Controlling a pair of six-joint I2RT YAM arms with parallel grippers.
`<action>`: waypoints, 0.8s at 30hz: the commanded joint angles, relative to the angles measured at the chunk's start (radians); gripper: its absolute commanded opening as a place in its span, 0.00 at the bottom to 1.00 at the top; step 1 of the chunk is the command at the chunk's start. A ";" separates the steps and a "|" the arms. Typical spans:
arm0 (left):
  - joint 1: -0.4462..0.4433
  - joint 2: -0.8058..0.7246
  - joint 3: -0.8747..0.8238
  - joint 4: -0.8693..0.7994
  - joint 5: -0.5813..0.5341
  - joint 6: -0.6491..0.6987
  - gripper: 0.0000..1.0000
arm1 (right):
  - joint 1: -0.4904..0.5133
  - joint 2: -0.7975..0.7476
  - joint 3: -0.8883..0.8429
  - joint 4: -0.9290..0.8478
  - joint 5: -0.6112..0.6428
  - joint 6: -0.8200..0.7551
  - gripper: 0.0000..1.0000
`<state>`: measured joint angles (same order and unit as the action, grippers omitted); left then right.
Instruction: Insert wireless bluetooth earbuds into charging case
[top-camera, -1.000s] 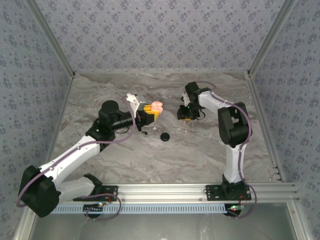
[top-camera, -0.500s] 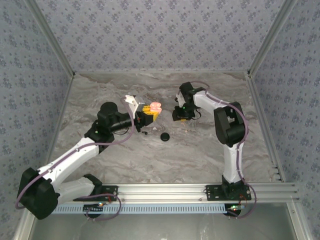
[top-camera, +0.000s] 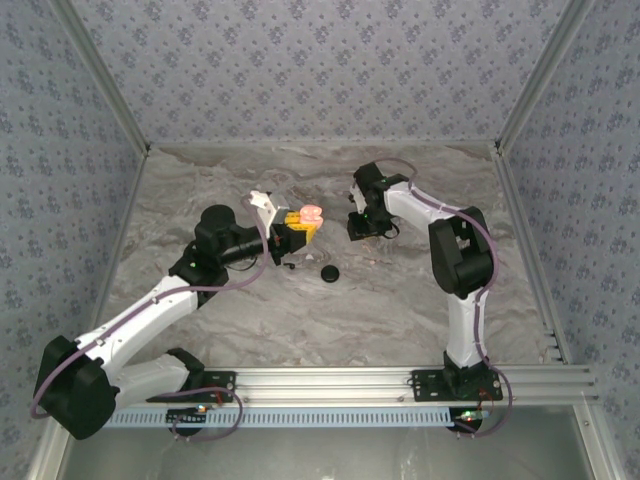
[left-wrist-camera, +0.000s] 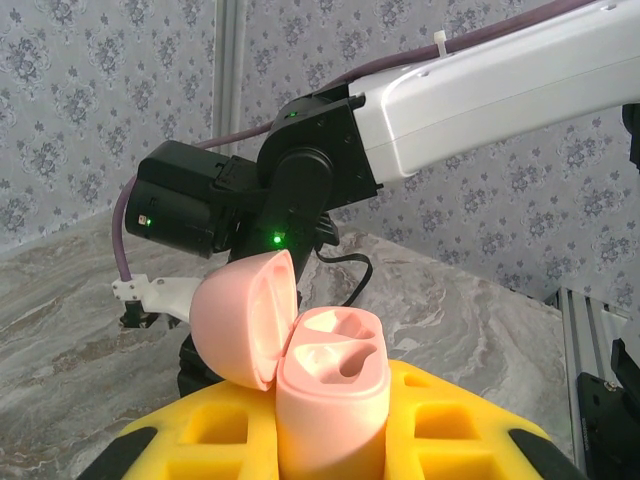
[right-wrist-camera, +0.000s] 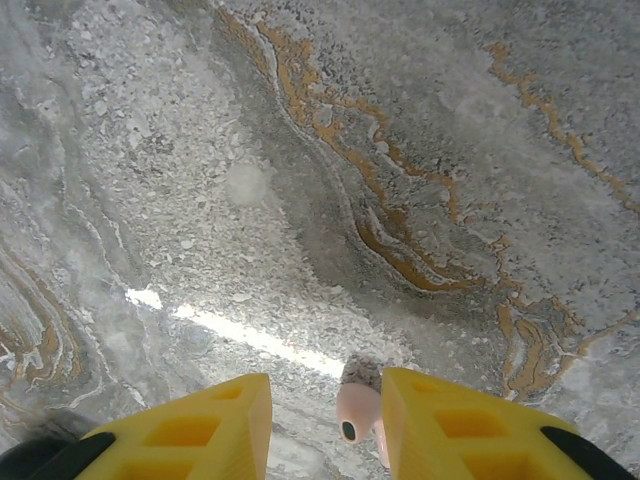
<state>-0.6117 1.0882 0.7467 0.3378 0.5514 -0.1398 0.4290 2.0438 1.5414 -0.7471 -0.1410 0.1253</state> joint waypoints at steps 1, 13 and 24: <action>-0.007 -0.016 0.000 0.026 -0.007 0.009 0.10 | 0.012 -0.015 -0.013 -0.046 0.025 -0.034 0.34; -0.008 -0.014 0.001 0.027 -0.005 0.007 0.10 | 0.029 0.012 -0.006 -0.077 0.085 -0.046 0.31; -0.007 -0.014 0.002 0.029 -0.004 0.005 0.10 | 0.033 0.039 -0.001 -0.077 0.088 -0.033 0.30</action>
<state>-0.6117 1.0882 0.7467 0.3378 0.5514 -0.1402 0.4530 2.0529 1.5360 -0.7902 -0.0700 0.0956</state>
